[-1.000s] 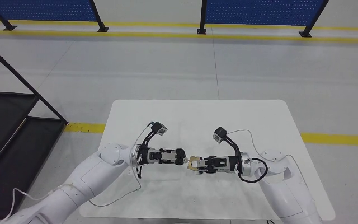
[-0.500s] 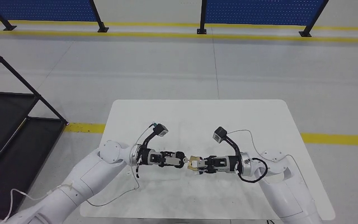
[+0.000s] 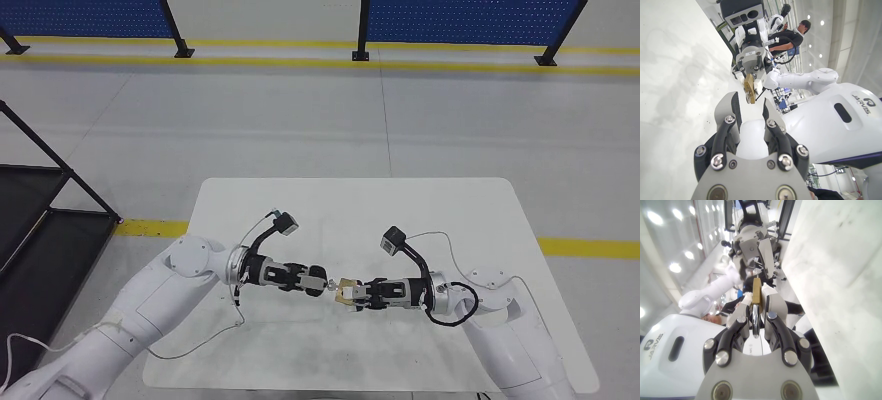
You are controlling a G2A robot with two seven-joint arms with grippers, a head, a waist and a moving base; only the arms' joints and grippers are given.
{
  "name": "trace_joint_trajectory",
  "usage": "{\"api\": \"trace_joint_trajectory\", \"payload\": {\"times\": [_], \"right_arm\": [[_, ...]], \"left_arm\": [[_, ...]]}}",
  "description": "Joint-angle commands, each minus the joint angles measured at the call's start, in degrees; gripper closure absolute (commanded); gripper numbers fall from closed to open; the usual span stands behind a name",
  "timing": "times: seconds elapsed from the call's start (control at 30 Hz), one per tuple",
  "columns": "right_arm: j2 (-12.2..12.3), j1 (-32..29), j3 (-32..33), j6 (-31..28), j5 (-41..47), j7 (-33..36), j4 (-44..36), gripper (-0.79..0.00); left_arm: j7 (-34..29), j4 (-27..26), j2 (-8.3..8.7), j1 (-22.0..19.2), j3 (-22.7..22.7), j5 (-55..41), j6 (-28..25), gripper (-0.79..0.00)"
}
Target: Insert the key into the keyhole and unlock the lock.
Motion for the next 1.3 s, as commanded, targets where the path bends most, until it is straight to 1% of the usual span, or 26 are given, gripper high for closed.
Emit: {"api": "trace_joint_trajectory", "payload": {"times": [0.0, 0.3, 0.37, 0.4, 0.77, 0.8, 0.87, 0.97, 1.07, 1.17, 1.27], "right_arm": [[0.00, 0.00, 0.00, 0.00, 0.00, 0.00, 0.00, 0.000], [0.00, 0.00, 0.00, 0.00, 0.00, 0.00, 0.00, 0.000], [0.00, 0.00, 0.00, 0.00, 0.00, 0.00, 0.00, 0.000], [0.00, 0.00, 0.00, 0.00, 0.00, 0.00, 0.00, 0.000], [0.00, 0.00, 0.00, 0.00, 0.00, 0.00, 0.00, 0.000], [0.00, 0.00, 0.00, 0.00, 0.00, 0.00, 0.00, 0.000], [0.00, 0.00, 0.00, 0.00, 0.00, 0.00, 0.00, 0.000], [0.00, 0.00, 0.00, 0.00, 0.00, 0.00, 0.00, 0.000], [0.00, 0.00, 0.00, 0.00, 0.00, 0.00, 0.00, 0.000], [0.00, 0.00, 0.00, 0.00, 0.00, 0.00, 0.00, 0.000], [0.00, 0.00, 0.00, 0.00, 0.00, 0.00, 0.00, 0.000]], "left_arm": [[-0.20, 0.01, -0.18, -0.17, 0.11, 0.05, 0.44, -0.280], [-0.93, 1.24, -1.26, -1.06, 1.20, -0.63, 0.67, -0.262], [-1.18, 1.62, -1.53, -1.30, 1.47, -0.82, 0.55, -0.203], [-1.26, 1.76, -1.62, -1.36, 1.58, -0.84, 0.54, -0.188], [-1.96, 3.83, -2.91, -2.31, 2.54, -1.50, 0.07, -0.157], [-2.05, 3.98, -3.01, -2.38, 2.64, -1.47, 0.14, -0.148], [-2.11, 4.23, -3.21, -2.54, 2.73, -1.44, 0.13, -0.105], [-2.05, 4.59, -3.51, -2.70, 2.84, -1.44, 0.01, -0.074], [-2.04, 4.96, -3.82, -2.87, 3.01, -1.35, -0.09, -0.074], [-1.81, 5.42, -4.13, -3.05, 3.14, -1.04, -0.47, 0.000], [-1.56, 5.83, -4.42, -3.07, 3.28, -0.83, -0.85, 0.000]]}}
